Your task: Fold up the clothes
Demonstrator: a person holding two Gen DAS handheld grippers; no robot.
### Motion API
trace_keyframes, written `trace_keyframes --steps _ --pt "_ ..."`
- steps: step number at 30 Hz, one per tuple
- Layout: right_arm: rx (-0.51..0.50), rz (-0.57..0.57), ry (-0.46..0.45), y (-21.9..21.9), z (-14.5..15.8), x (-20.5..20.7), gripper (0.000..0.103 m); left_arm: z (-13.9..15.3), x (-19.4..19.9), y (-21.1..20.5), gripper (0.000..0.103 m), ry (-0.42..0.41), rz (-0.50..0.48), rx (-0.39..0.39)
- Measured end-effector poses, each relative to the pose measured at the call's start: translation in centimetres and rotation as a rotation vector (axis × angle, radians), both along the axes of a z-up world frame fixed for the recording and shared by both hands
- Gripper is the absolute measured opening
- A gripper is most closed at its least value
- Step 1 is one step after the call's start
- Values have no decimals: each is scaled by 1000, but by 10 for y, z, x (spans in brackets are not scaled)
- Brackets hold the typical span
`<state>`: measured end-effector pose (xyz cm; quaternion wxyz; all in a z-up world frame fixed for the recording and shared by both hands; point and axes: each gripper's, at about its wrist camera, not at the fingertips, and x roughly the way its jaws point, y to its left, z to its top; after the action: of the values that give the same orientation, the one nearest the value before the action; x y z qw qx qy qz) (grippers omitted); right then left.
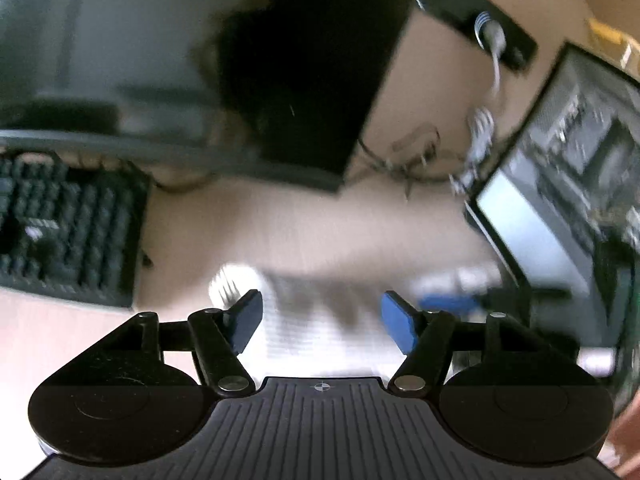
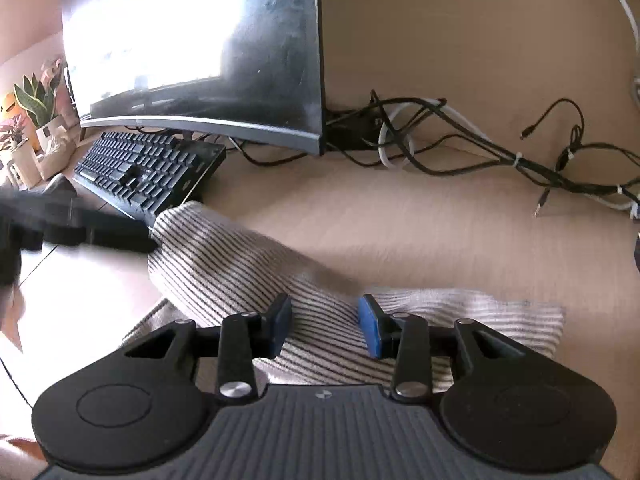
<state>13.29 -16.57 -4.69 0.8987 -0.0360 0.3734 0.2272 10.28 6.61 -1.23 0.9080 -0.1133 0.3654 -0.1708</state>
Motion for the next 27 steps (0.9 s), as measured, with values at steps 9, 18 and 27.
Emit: trace_keyframes --steps 9,18,27 --pt "-73 41 -59 13 -4 -39 51 -19 7 -31 76 34 -87 64" --pt "-51 54 -40 7 0 -45 51 -28 8 -32 76 56 -104 85" --pt "51 -68 -100 -26 34 -28 51 -30 4 -30 77 59 -100 89"
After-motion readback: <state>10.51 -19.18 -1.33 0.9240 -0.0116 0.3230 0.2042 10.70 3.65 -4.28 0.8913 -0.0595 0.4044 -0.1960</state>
